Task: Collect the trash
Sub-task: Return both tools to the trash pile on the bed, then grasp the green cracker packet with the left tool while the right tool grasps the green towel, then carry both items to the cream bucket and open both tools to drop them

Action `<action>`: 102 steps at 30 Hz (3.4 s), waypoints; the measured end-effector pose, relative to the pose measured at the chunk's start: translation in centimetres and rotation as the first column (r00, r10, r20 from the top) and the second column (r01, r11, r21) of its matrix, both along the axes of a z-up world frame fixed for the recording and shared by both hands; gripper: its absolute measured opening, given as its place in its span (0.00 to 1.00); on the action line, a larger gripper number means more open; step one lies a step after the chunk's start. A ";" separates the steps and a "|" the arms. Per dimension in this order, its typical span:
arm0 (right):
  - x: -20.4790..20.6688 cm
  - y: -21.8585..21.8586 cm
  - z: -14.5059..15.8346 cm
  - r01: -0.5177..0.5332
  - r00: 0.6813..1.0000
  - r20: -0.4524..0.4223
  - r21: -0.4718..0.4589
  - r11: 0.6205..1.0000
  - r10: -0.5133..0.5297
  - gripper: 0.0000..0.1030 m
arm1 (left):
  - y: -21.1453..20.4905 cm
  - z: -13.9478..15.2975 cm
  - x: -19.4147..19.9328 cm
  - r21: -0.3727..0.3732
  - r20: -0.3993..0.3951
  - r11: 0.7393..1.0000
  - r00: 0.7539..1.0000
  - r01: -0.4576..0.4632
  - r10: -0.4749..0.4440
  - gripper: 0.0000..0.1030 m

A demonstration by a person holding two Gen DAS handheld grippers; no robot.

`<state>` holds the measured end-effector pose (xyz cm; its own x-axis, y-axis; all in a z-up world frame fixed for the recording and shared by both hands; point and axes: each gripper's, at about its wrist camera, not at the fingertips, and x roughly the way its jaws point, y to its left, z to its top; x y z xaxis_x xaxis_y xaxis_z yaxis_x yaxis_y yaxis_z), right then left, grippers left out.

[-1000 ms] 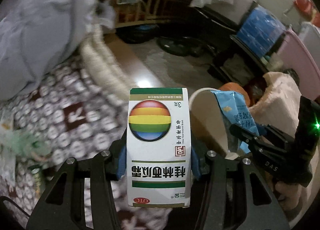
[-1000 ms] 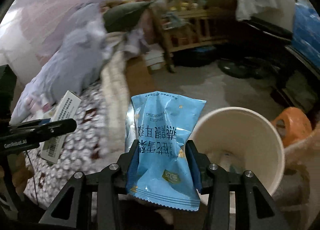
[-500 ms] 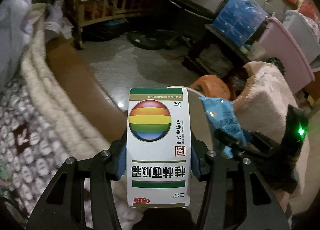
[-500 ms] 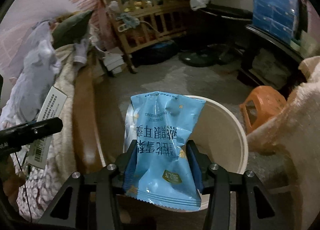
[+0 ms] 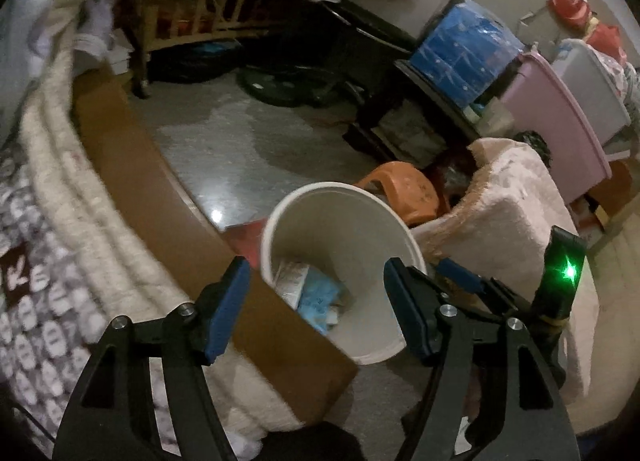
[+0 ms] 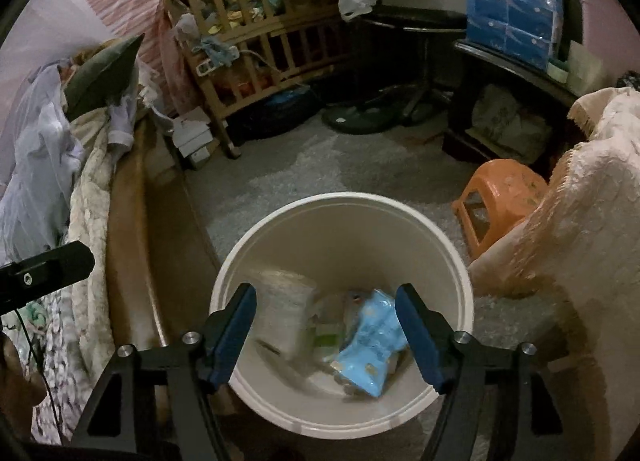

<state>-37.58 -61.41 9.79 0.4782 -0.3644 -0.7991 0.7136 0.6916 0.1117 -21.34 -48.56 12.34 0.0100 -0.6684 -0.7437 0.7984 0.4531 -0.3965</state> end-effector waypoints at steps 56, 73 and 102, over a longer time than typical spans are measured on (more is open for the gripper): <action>26.8 30.0 -2.0 -0.778 0.624 0.026 0.117 0.617 0.781 0.68 | 34.7 -7.3 10.5 0.195 0.003 0.824 0.840 -0.532 0.542 0.22; 28.5 31.4 -3.5 -0.809 0.585 0.037 0.089 0.580 0.810 0.31 | 36.8 -6.9 10.4 0.172 0.026 0.788 0.802 -0.592 0.597 0.21; 21.1 27.0 0.0 -0.715 0.699 0.104 0.083 0.694 0.708 0.35 | 33.8 -4.3 8.0 0.146 0.101 0.810 0.823 -0.567 0.558 0.21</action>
